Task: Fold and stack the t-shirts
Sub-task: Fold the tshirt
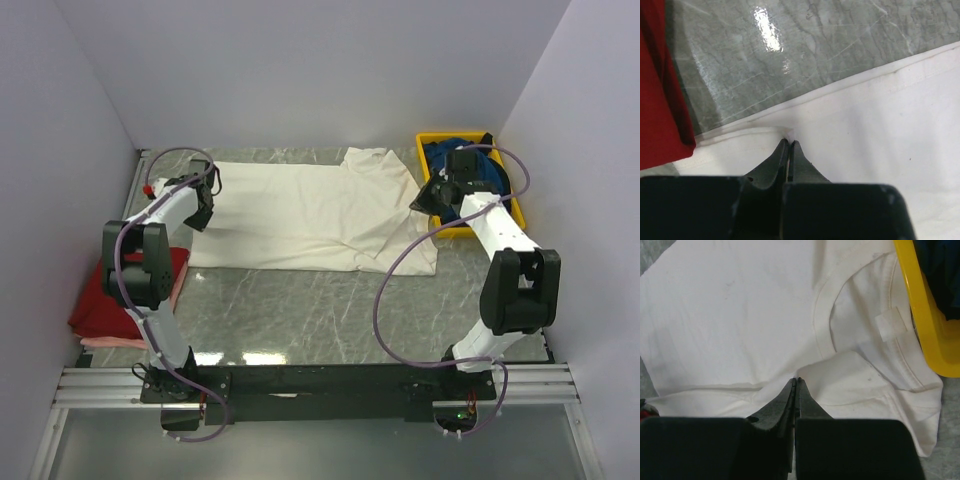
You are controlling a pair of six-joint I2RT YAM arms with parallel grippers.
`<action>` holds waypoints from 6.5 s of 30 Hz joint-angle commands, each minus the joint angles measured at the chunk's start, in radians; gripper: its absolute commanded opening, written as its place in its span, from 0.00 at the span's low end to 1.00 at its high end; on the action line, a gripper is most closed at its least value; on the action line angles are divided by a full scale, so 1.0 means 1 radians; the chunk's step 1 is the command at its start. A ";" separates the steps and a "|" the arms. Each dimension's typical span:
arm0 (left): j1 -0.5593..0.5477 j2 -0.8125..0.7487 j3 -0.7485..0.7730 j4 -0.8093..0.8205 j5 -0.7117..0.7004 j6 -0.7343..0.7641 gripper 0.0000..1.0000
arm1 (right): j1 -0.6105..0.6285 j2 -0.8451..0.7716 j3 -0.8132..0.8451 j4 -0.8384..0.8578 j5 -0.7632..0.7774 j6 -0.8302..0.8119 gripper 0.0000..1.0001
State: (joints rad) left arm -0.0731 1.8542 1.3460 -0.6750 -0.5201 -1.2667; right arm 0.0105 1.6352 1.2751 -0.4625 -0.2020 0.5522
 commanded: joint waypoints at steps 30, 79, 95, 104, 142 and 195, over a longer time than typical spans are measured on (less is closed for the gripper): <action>0.047 0.019 0.005 0.097 0.060 0.079 0.04 | 0.005 0.233 0.244 -0.008 -0.022 -0.001 0.02; -0.070 -0.362 -0.449 0.310 0.164 0.093 0.72 | 0.238 0.083 -0.367 0.447 0.001 0.155 0.50; -0.071 -0.359 -0.449 0.313 0.164 0.099 0.72 | 0.259 0.110 -0.349 0.459 -0.008 0.184 0.46; -0.070 -0.365 -0.439 0.302 0.160 0.105 0.72 | 0.263 0.175 -0.203 0.432 -0.017 0.181 0.24; -0.060 -0.454 -0.427 0.233 0.135 0.101 0.79 | 0.266 0.217 0.178 0.159 -0.048 0.015 0.52; 0.068 -0.380 -0.671 0.497 0.121 0.118 0.19 | -0.215 -0.416 -0.830 0.436 -0.071 0.140 0.55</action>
State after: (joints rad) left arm -0.0074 1.4708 0.6731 -0.1993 -0.3729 -1.1633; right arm -0.1955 1.2057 0.4515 -0.0868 -0.2993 0.6842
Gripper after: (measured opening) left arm 0.198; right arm 0.551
